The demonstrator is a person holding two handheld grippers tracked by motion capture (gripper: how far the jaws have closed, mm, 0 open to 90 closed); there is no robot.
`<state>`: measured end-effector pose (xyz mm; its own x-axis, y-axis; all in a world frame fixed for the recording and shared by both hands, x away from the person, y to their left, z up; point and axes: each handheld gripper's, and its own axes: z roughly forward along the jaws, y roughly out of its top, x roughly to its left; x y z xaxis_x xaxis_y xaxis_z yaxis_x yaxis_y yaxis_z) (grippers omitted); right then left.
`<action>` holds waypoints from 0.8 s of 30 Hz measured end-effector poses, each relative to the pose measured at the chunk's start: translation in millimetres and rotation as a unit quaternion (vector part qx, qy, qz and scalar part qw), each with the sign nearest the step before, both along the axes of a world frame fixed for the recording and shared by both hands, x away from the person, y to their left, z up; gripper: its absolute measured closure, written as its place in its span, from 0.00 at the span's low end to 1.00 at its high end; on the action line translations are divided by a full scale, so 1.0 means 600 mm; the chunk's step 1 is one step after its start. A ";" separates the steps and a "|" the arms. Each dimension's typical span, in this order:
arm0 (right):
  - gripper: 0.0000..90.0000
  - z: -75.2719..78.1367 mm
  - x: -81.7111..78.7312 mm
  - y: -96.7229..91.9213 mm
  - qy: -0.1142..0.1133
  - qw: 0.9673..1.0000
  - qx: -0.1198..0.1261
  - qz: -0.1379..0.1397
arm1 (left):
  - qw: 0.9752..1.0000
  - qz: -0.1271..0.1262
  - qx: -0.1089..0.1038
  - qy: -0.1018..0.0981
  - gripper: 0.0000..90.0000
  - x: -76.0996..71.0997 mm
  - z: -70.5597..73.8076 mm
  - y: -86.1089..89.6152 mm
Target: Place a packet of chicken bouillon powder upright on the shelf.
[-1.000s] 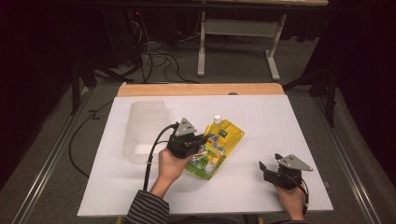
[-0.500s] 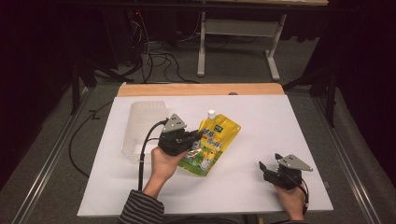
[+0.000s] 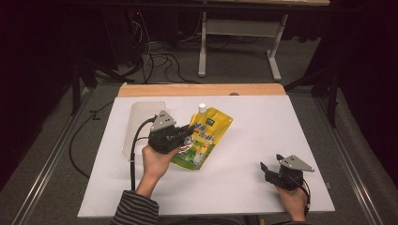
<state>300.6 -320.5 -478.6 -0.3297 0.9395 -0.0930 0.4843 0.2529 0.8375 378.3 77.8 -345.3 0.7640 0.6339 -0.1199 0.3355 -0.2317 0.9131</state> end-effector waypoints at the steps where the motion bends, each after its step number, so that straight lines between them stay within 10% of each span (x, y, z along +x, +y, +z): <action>1: 0.32 0.000 0.000 0.000 0.000 1.000 -0.001 0.000 | 1.000 0.003 -0.002 -0.001 0.95 0.000 0.001 0.002; 24: 0.32 0.000 0.000 0.000 -0.002 1.000 -0.004 0.001 | 0.997 0.061 -0.008 -0.040 0.95 -0.001 0.028 0.063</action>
<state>300.3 -320.2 -478.8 -0.3313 0.9380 -0.1019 0.4800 0.2605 0.8377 377.5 115.4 -328.6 0.6885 0.7216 -0.0732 0.2863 -0.1777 0.9415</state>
